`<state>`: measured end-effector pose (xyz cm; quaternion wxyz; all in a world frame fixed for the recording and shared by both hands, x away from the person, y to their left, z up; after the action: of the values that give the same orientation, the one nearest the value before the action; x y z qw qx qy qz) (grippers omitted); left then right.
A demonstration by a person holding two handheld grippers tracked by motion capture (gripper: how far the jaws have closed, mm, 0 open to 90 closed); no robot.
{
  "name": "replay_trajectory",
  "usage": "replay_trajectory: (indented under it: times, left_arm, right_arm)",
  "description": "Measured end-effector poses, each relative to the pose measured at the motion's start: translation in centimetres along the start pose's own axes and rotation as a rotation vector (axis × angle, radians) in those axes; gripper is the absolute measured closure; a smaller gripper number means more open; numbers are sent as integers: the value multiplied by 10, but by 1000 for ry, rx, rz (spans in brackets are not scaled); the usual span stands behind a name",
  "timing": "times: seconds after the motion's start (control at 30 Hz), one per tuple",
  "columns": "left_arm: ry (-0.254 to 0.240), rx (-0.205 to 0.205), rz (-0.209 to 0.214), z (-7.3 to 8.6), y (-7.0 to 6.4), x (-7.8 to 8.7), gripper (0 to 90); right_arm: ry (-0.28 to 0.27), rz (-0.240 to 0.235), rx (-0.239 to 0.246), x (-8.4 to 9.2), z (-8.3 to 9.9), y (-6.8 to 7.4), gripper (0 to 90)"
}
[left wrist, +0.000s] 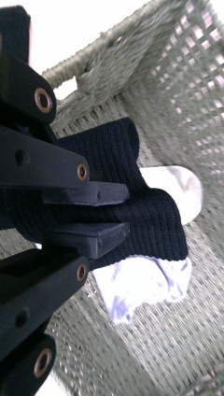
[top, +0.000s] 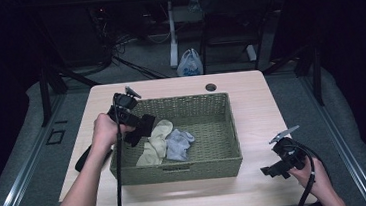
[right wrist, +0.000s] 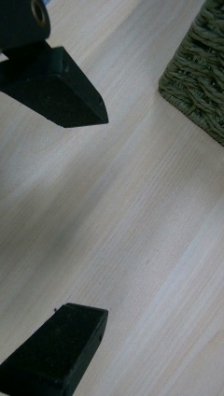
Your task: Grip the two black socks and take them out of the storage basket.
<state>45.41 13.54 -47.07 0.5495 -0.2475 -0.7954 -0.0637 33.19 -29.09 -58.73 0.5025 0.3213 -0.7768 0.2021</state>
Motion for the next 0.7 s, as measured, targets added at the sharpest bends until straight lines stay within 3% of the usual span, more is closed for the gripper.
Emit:
replay_trajectory:
  times: [0.1,0.33,0.7]
  left_arm:
    - [-17,-8,-4,-6,-2,9,813]
    - [-52,-19,-21,-18,-2,36,813]
    - [-114,22,-54,-14,21,76,811]
  right_arm:
    - [18,3,14,1,1,-1,59]
    - [-2,0,1,0,0,0,59]
    - [15,4,11,1,1,-1,59]
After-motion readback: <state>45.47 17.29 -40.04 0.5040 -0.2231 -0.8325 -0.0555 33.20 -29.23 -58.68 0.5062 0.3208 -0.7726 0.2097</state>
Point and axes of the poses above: each handheld gripper's, and its own axes: x roughly backward along the jaws, z roughly out of its underside, y roughly to its left, the point moved 7 cm from there along -x, roughly forward along the jaws, and after that the axes turned 11 degrees about x, right-handed, at the moved point
